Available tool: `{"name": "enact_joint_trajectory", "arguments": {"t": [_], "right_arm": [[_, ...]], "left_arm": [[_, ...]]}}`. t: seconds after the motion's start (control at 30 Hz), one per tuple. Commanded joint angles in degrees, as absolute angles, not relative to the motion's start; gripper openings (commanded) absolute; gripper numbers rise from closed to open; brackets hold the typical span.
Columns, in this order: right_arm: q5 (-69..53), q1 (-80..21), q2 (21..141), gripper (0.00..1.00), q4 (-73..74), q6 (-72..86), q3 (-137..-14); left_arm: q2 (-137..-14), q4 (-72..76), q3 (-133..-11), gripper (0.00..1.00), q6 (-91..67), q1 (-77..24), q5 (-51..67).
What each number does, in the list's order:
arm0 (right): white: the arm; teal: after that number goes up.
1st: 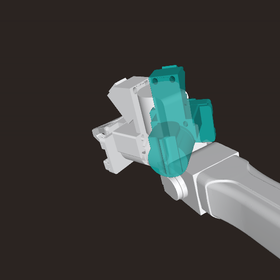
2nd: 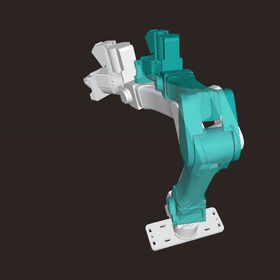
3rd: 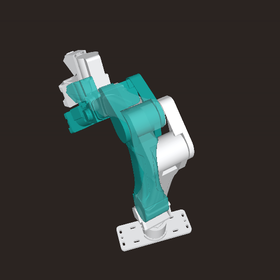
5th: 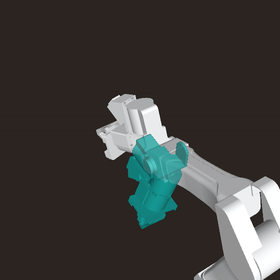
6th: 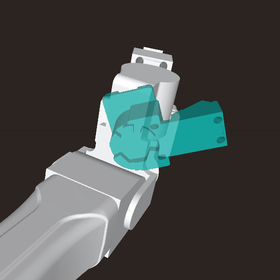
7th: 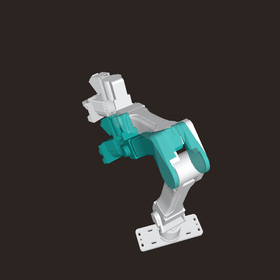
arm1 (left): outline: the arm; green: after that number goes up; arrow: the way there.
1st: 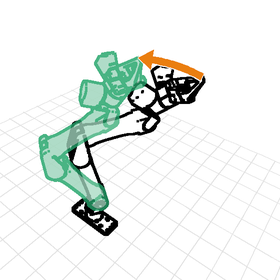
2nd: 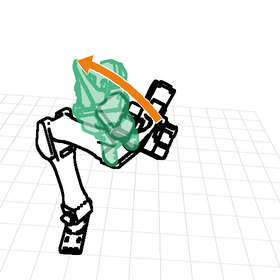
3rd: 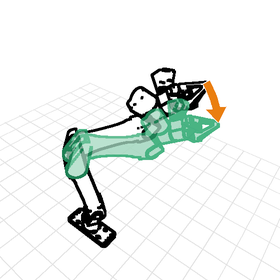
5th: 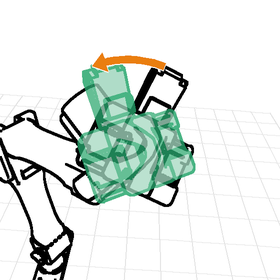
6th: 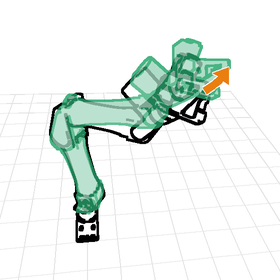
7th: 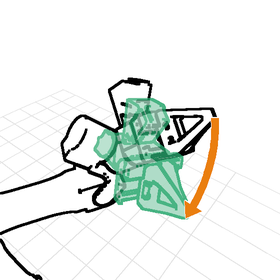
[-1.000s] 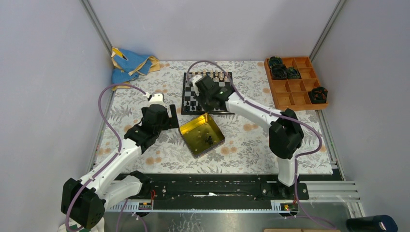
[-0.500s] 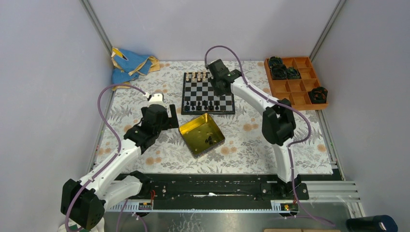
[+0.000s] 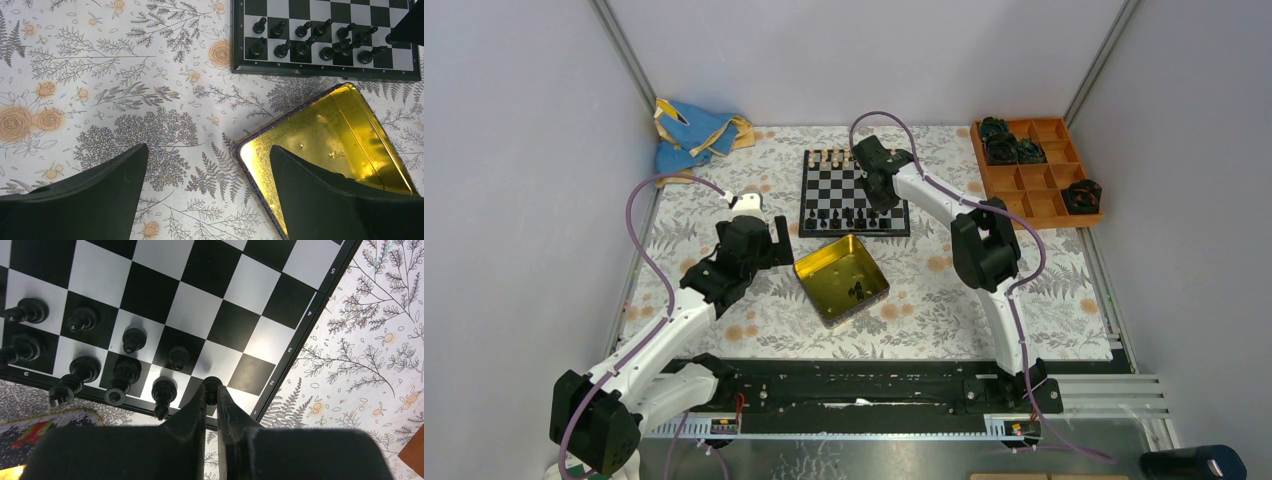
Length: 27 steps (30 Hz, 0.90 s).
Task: Set up the chess pieces on the board
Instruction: Place the chess piece on the chessboard.
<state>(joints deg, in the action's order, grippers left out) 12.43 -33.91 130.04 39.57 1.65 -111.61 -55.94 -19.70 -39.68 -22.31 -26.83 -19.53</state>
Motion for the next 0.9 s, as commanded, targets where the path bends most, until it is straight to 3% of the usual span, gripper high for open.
{"name": "enact_joint_trajectory", "arguments": {"t": [0.0, 0.87], "right_arm": [[12.82, -32.93, 130.69, 0.00, 39.90, 2.46, -114.30], [9.94, -31.87, 133.05, 0.00, 37.37, 3.31, -113.62]], "left_arm": [[-55.45, -16.61, -39.29, 0.99, -22.21, -26.20, -19.90], [-56.41, -16.44, -39.20, 0.99, -22.41, -26.24, -19.59]]}}
